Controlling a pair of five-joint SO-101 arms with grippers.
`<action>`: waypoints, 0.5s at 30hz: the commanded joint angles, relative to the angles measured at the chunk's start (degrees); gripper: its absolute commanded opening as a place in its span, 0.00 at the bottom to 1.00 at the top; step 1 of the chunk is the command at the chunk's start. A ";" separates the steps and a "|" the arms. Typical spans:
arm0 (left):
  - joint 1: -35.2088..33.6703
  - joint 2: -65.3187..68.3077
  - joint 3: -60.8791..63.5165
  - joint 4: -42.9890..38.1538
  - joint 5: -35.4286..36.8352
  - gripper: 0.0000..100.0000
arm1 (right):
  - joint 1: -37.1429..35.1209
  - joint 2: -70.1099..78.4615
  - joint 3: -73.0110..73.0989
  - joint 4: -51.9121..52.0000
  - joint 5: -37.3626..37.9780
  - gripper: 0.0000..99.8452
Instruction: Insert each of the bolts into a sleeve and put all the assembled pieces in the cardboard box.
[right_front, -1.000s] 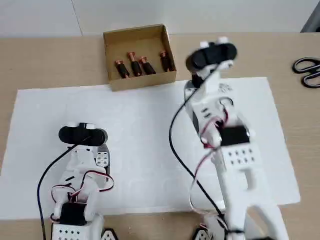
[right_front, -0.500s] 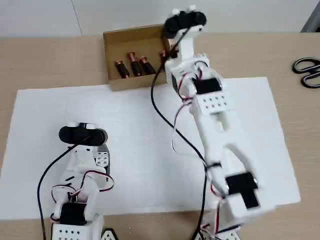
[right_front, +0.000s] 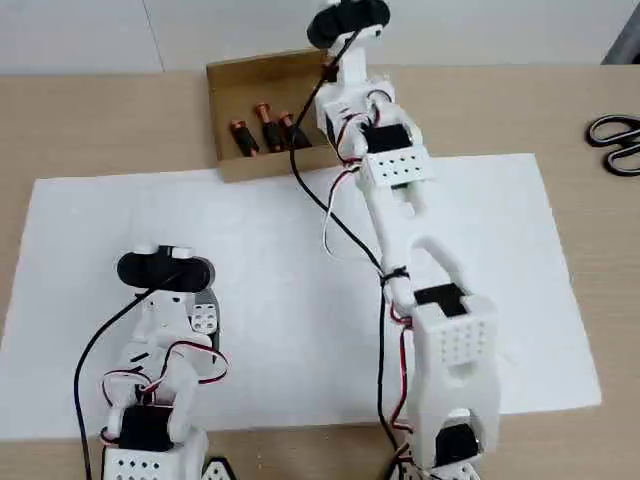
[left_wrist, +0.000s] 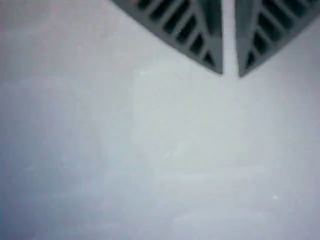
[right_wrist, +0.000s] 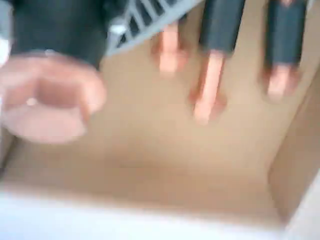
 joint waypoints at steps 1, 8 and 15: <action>-0.35 -0.97 -0.31 0.26 -0.26 0.01 | -1.01 3.21 -8.79 -6.02 -0.53 0.00; -0.35 -0.97 -0.31 0.26 -0.26 0.01 | -1.01 13.58 -16.70 -8.66 -0.70 0.00; -0.35 -0.97 -0.31 0.26 -0.26 0.01 | -1.36 22.55 -23.30 -11.82 -0.70 0.00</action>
